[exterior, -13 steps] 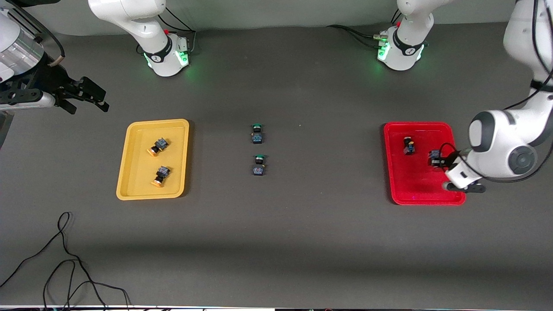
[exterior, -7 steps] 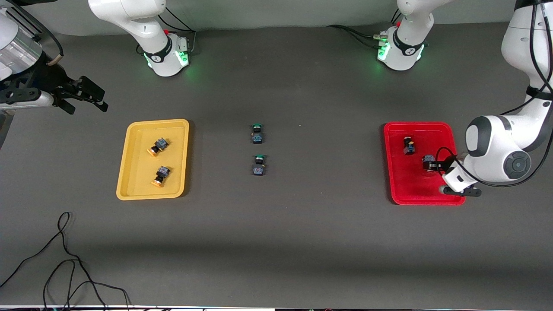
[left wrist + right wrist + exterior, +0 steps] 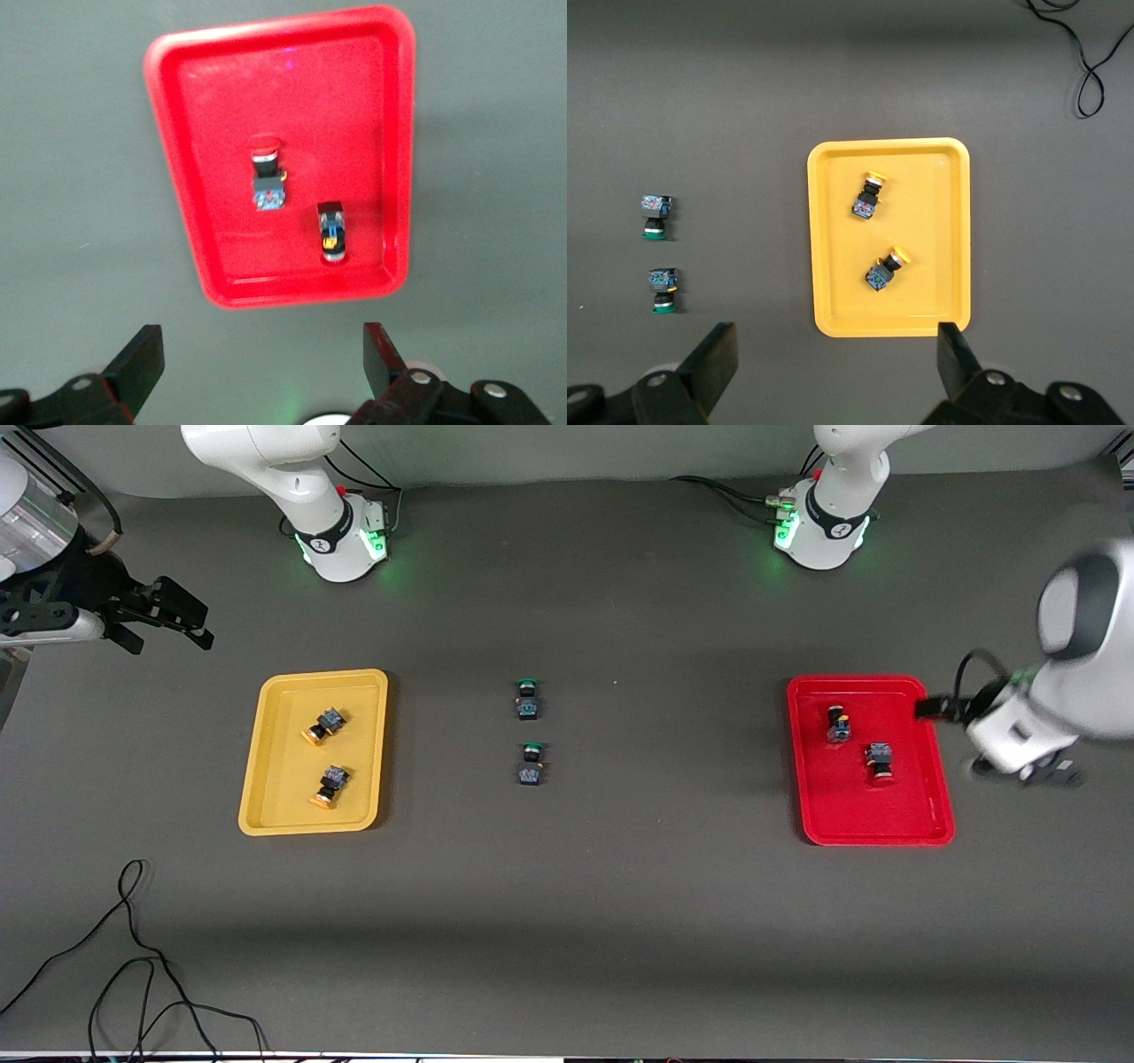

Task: Place red and yellow buttons in trays

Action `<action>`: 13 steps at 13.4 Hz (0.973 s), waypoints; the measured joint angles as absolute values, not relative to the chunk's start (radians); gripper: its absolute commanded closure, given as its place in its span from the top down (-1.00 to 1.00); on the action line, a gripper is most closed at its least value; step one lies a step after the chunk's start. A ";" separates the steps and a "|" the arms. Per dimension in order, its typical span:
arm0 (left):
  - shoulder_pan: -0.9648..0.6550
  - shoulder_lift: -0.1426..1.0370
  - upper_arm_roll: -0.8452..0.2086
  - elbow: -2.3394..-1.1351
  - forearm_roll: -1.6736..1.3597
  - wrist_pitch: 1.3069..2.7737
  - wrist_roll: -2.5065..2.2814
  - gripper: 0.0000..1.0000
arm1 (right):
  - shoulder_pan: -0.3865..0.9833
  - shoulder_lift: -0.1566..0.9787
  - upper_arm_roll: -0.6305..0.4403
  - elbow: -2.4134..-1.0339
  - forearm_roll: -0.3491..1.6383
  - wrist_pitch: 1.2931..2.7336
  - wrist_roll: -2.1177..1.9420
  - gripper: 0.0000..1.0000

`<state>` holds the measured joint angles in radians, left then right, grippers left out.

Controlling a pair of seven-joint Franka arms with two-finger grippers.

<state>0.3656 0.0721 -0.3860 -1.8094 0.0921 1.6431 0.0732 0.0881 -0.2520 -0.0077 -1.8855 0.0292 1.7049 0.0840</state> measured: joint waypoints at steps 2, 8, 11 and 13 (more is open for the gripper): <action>0.365 -0.043 -0.386 -1.814 0.064 1.626 0.073 0.99 | 0.088 -0.243 -0.002 -1.884 0.027 1.705 0.084 1.00; 0.270 -0.089 -0.331 -1.804 0.052 1.629 0.074 0.99 | 0.089 -0.196 0.000 -1.860 0.027 1.726 0.084 1.00; -0.043 -0.088 -0.003 -1.804 0.053 1.636 0.074 0.99 | 0.089 -0.182 0.001 -1.839 0.027 1.727 0.084 1.00; -0.145 -0.084 0.125 -1.803 0.053 1.642 0.074 0.99 | 0.089 -0.176 0.001 -1.832 0.026 1.728 0.084 1.00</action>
